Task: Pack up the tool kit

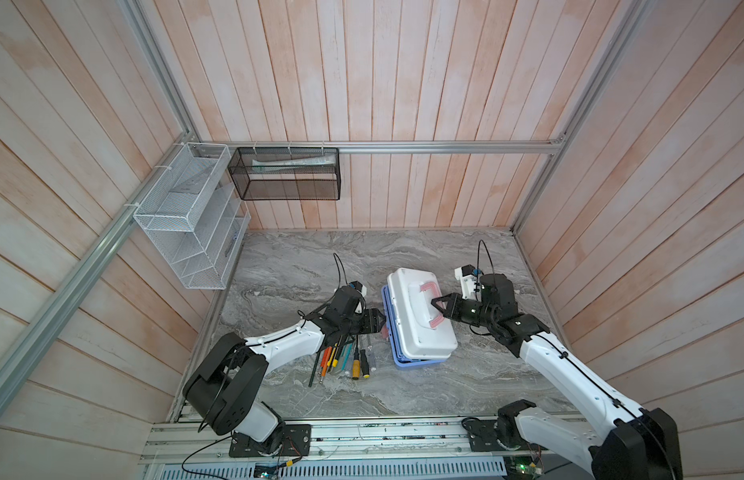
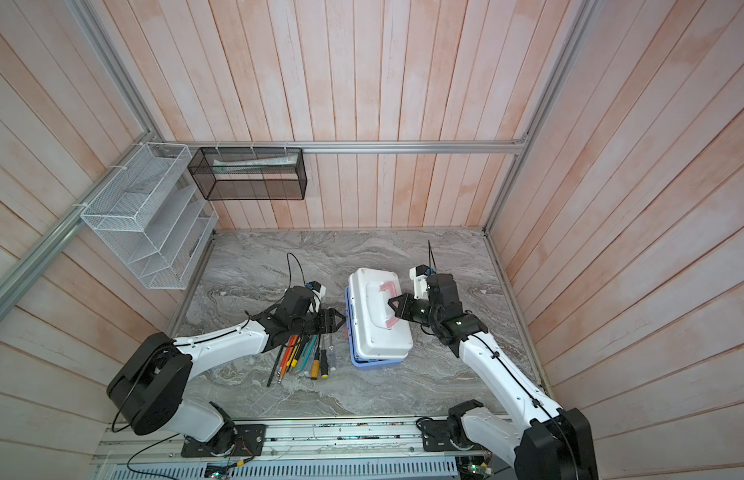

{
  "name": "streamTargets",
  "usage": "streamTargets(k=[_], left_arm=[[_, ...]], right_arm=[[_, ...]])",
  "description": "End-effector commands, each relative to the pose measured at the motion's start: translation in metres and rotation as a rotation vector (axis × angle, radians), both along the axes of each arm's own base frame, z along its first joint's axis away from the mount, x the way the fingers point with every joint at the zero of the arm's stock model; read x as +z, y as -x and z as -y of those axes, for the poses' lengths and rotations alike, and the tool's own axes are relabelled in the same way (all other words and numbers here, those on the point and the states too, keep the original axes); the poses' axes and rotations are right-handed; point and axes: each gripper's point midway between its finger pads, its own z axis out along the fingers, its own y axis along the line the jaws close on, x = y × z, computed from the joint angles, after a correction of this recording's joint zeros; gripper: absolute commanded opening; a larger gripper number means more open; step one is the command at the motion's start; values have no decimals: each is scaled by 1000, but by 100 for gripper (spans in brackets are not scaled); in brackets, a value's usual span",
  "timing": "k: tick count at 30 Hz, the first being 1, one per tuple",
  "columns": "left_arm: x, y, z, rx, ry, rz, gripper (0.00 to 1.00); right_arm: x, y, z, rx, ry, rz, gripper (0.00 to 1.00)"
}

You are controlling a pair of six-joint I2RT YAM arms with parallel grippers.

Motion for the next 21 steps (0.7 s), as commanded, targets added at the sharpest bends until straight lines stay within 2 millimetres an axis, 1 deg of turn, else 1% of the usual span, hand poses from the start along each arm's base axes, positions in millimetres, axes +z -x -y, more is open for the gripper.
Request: streamTargets(k=[1, 7, 14, 18, 21], left_arm=[[3, -8, 3, -3, -4, 13, 65], [7, -8, 13, -33, 31, 26, 65], [3, -8, 24, -66, 48, 9, 65], [-3, -8, 25, -70, 33, -1, 65], [-11, -9, 21, -63, -3, -14, 65]], right_arm=[[29, -2, -7, 36, -63, 103, 0], [28, -1, -3, 27, -68, 106, 0], [25, 1, -1, 21, -71, 99, 0], [24, 1, -1, 17, -74, 99, 0], [26, 0, -1, 12, -82, 103, 0]])
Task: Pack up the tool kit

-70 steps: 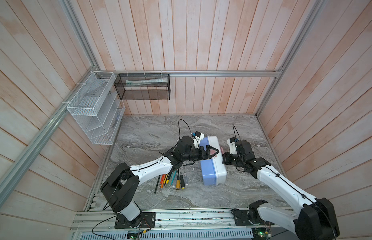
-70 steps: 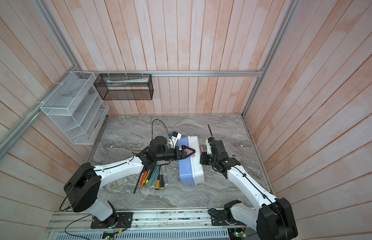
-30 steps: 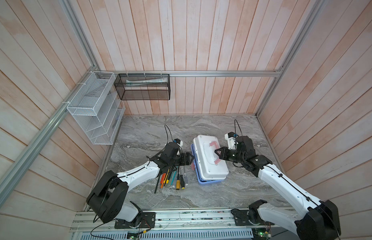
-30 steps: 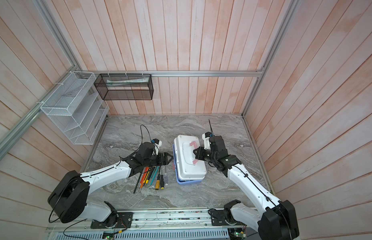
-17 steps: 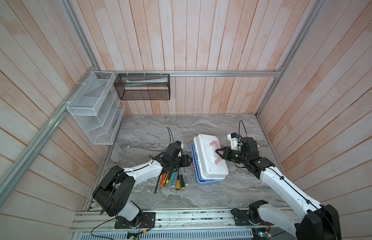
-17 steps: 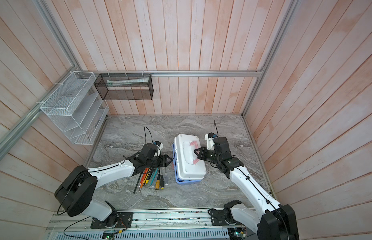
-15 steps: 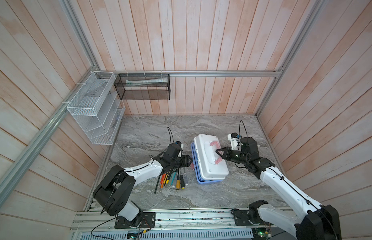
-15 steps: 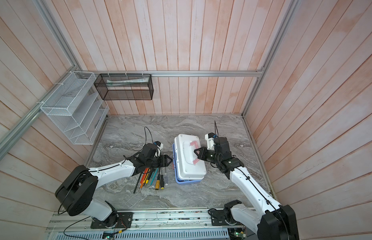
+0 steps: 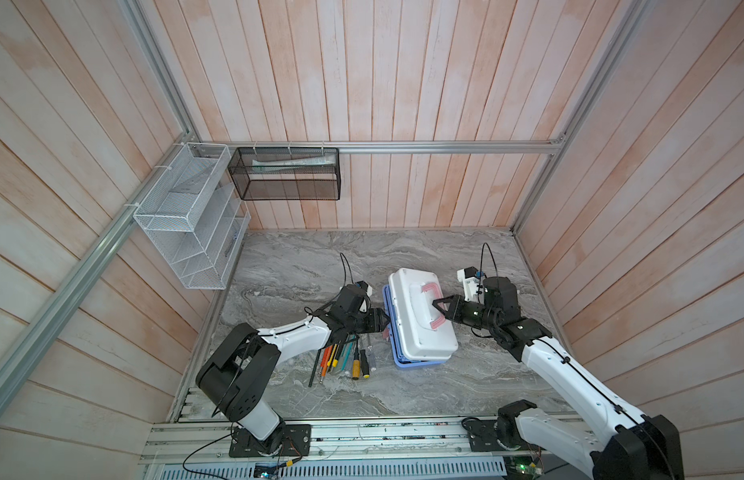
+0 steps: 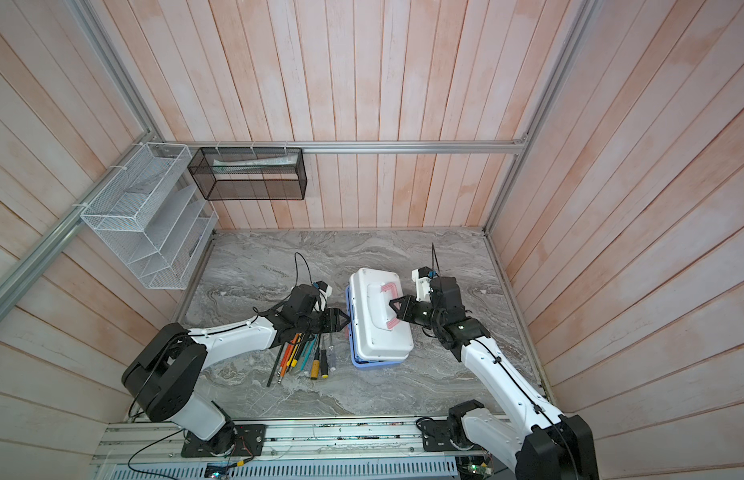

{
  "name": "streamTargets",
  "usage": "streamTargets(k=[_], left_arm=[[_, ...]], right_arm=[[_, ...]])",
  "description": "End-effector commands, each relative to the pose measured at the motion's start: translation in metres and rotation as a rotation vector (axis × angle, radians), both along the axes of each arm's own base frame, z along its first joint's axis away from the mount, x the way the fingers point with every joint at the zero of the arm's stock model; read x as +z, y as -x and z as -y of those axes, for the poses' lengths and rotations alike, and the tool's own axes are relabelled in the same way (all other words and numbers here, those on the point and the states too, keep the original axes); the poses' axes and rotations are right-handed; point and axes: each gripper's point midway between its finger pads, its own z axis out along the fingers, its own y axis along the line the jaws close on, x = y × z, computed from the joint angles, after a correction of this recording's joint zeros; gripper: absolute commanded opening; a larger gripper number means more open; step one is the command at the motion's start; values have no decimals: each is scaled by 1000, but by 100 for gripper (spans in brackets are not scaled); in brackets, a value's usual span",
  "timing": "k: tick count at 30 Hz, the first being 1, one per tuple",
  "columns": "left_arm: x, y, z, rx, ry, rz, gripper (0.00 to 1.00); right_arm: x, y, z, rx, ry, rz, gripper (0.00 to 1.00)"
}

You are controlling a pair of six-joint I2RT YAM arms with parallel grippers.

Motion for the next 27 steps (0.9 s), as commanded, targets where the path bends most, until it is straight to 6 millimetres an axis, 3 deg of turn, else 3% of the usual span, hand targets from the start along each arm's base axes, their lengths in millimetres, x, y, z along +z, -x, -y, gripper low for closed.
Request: streamTargets(k=[1, 9, 14, 18, 27], left_arm=[[-3, -3, 3, -16, -26, 5, 65], [-13, 0, 4, -24, -34, -17, 65], [-29, 0, -4, -5, -85, -47, 63], [-39, -6, -10, 15, -108, -62, 61], [-40, -12, -10, 9, -120, -56, 59]], right_arm=[[27, -4, -6, 22, -58, 94, 0], [28, -7, -11, 43, -75, 88, 0], [30, -9, -4, 28, -43, 94, 0], [26, -13, 20, -38, 1, 87, 0], [12, -15, 79, -159, 101, 70, 0]])
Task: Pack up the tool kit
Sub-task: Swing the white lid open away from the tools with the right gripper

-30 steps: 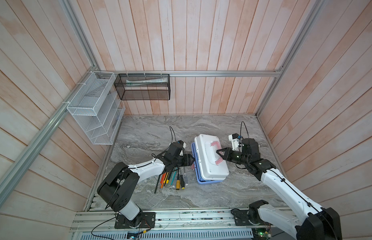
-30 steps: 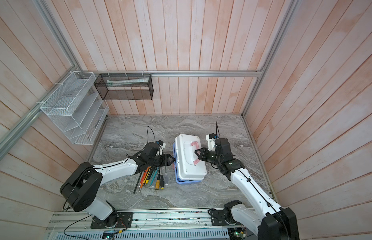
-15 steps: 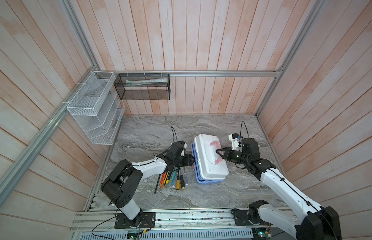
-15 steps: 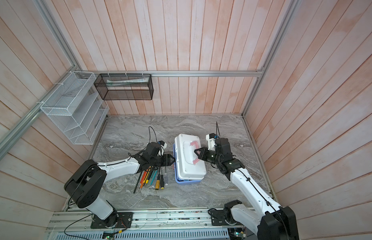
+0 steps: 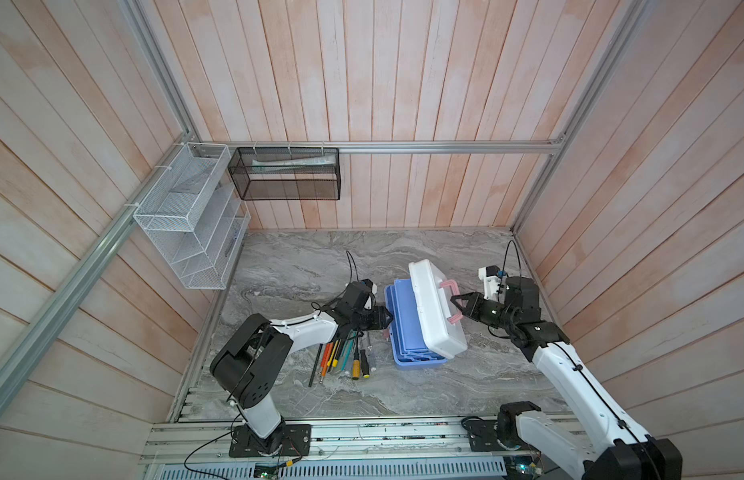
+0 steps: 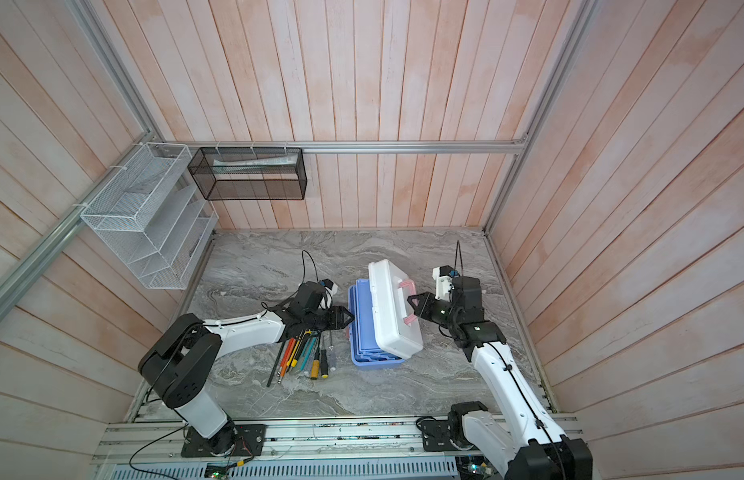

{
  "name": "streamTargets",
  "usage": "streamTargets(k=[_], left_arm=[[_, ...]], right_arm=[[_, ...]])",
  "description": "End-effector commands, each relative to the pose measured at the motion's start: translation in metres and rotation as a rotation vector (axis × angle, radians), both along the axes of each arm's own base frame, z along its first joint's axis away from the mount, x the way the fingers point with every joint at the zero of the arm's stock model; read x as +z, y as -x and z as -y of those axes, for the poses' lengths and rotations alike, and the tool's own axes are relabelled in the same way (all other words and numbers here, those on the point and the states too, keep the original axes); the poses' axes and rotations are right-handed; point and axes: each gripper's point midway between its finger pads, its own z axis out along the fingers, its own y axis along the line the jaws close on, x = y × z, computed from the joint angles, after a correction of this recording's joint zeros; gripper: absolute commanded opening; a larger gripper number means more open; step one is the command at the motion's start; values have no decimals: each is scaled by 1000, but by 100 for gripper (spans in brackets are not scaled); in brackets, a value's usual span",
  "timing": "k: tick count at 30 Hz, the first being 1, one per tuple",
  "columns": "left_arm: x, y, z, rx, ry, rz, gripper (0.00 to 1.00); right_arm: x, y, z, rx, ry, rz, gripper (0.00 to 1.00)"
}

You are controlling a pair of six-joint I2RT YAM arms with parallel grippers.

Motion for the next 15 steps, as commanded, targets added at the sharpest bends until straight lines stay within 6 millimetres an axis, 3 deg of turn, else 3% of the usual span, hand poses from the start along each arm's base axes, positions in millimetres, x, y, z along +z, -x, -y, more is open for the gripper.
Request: streamTargets(k=[1, 7, 9, 12, 15], left_arm=[[-29, 2, -21, 25, -108, -54, 59], [-29, 2, -15, 11, -77, -66, 58], [-32, 3, -13, 5, -74, -76, 57], [-34, 4, -12, -1, -72, -84, 57], [-33, 4, -10, -7, -62, -79, 56]], right_arm=[[3, -3, 23, -41, 90, 41, 1], [-11, -2, 45, -104, 145, 11, 2], [-14, -1, 51, -125, 158, 6, 10], [-16, 0, 58, -143, 173, -3, 12], [-15, 0, 67, -166, 198, -3, 21]])
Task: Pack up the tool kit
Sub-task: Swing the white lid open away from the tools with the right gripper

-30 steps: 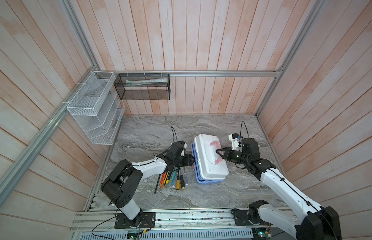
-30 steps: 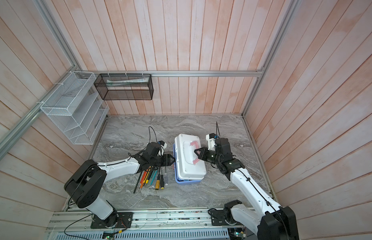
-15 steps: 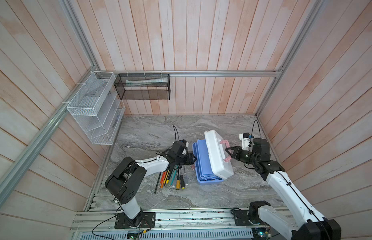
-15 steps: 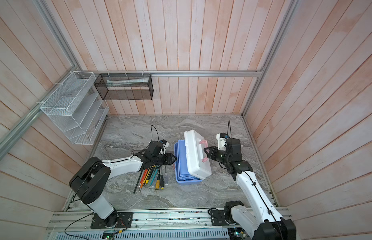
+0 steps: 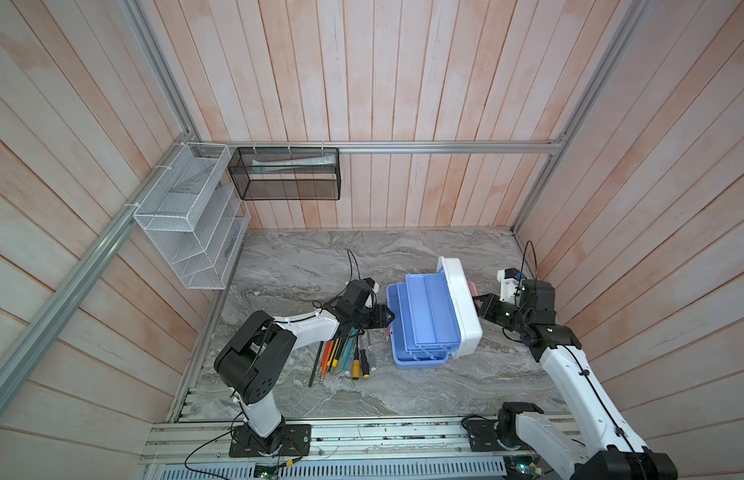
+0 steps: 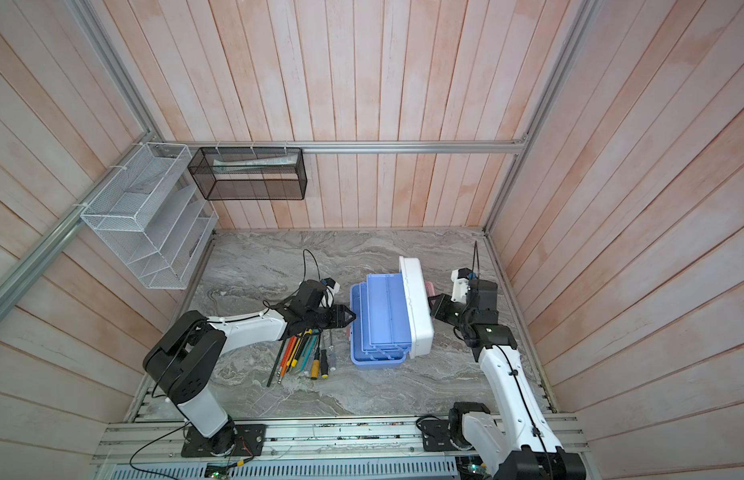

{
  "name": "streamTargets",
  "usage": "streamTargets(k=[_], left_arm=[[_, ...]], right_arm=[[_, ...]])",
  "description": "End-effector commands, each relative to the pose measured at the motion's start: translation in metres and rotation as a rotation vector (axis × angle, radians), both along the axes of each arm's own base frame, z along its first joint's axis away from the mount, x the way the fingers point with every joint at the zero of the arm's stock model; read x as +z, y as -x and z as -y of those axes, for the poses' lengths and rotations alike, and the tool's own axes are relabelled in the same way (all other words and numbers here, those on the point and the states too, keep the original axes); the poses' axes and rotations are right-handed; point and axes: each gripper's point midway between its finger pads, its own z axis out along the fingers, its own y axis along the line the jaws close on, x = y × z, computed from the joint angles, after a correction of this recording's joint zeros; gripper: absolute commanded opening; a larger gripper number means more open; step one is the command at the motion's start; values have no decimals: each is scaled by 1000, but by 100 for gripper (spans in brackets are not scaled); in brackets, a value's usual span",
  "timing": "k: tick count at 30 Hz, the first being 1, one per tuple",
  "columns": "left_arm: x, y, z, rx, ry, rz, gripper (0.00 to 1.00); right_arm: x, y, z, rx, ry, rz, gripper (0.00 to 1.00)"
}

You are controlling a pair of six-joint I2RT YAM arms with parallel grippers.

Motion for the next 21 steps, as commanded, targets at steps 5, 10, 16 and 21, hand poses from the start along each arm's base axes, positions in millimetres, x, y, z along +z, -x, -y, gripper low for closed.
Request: streamTargets(k=[5, 10, 16, 21], left_arm=[[-26, 7, -11, 1, -49, -42, 56], [-17, 9, -3, -33, -16, -15, 56], [-14, 12, 7, -74, -4, 10, 56], [-16, 15, 10, -87, 0, 10, 56]], right_arm=[[3, 3, 28, -85, 120, 9, 27], [11, 1, 47, -157, 187, 9, 27], [26, -2, 55, -193, 183, 41, 28], [24, -3, 55, -187, 182, 29, 27]])
